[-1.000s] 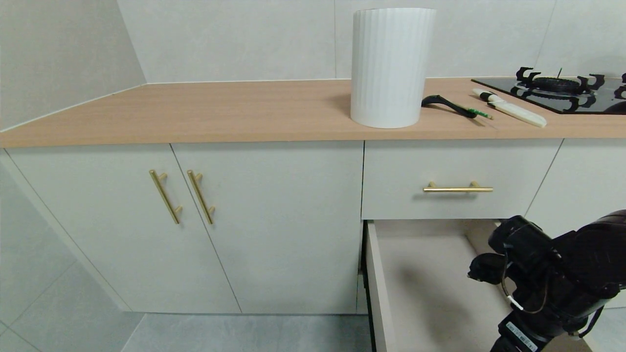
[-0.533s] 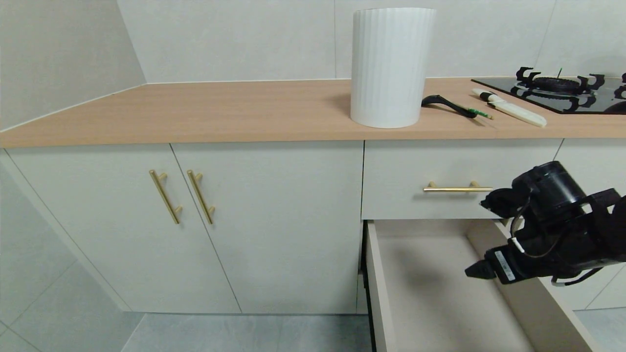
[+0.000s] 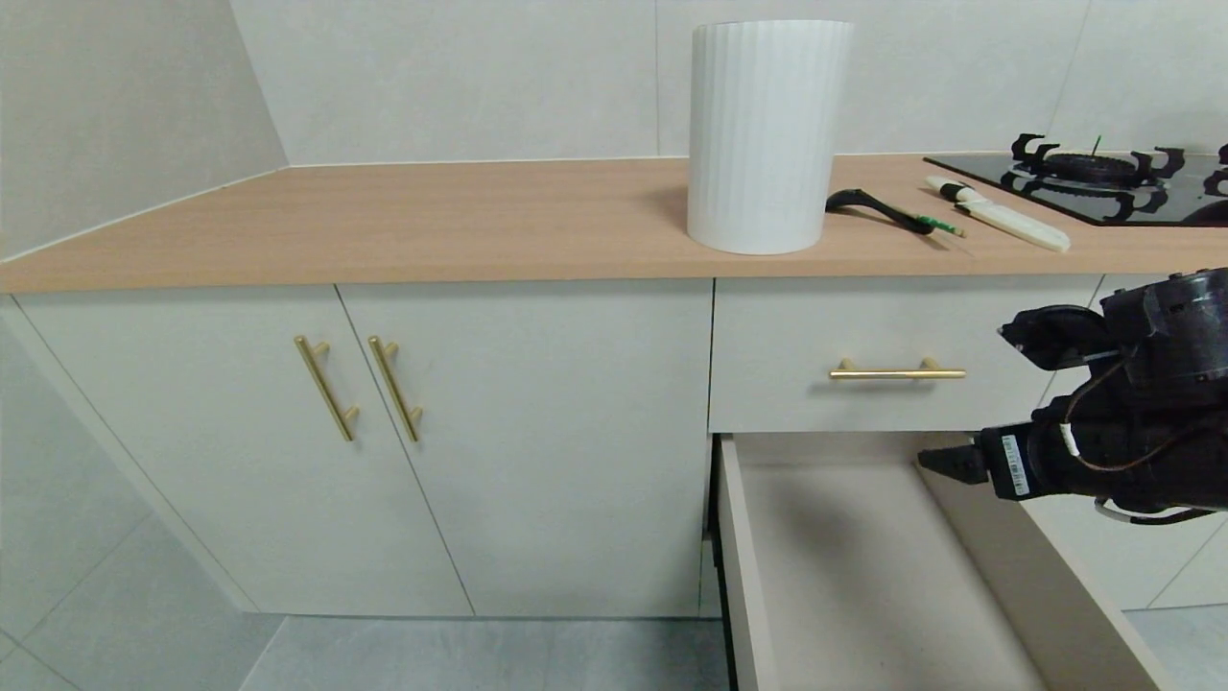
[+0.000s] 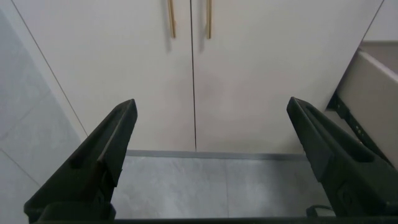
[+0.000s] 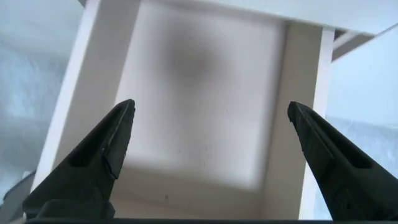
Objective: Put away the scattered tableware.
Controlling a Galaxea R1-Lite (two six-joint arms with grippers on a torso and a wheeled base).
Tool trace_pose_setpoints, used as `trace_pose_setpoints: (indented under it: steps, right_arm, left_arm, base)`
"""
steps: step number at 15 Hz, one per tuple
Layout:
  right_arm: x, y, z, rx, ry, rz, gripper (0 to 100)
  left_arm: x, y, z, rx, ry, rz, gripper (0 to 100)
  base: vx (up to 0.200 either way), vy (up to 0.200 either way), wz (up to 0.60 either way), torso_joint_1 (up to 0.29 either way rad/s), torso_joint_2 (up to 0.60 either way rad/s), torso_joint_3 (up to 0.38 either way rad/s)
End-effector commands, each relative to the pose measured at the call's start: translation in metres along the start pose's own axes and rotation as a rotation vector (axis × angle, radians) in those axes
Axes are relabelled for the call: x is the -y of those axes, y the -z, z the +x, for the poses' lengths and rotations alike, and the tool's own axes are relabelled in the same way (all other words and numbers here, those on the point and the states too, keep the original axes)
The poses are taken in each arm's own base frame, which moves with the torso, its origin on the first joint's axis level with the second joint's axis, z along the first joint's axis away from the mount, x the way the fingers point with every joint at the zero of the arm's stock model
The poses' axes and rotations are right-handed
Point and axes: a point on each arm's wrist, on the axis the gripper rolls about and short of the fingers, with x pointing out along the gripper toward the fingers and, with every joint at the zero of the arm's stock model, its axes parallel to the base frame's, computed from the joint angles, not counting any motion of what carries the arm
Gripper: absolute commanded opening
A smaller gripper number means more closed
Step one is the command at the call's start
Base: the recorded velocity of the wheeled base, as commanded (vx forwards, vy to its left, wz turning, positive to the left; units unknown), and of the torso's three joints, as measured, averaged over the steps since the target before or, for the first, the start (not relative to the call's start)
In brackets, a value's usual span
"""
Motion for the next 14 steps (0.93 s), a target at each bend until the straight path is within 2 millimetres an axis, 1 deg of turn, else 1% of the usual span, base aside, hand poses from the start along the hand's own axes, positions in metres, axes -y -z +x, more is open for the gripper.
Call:
trace_pose_setpoints:
  steps: [1, 4, 8, 12, 14]
  right_arm:
    - [0.000, 0.002, -0.002, 0.017, 0.000, -0.010, 100]
    - [0.000, 0.003, -0.001, 0.023, -0.001, -0.011, 100]
    - [0.000, 0.003, 0.002, 0.017, -0.003, -0.010, 100]
    - [-0.001, 0.004, 0.012, 0.006, 0.000, -0.011, 100]
    - [-0.001, 0.004, 0.013, 0.012, -0.002, -0.008, 100]
  left_arm:
    - [0.000, 0.000, 0.000, -0.001, 0.000, -0.001, 100]
    - [0.000, 0.000, 0.000, -0.001, 0.000, -0.001, 100]
    - [0.000, 0.000, 0.000, -0.001, 0.000, -0.001, 100]
    - [0.000, 0.000, 0.000, -0.001, 0.000, -0.001, 100]
    - [0.000, 0.000, 0.000, -0.001, 0.000, -0.001, 100]
  base:
    - [0.000, 0.000, 0.00, 0.036, -0.24, -0.198]
    - [0.000, 0.000, 0.00, 0.103, -0.27, -0.289]
    - [0.000, 0.000, 0.00, 0.143, -0.53, -0.303]
    - [0.000, 0.000, 0.00, 0.173, -0.47, -0.294]
    - [0.000, 0.000, 0.00, 0.186, -0.48, -0.283]
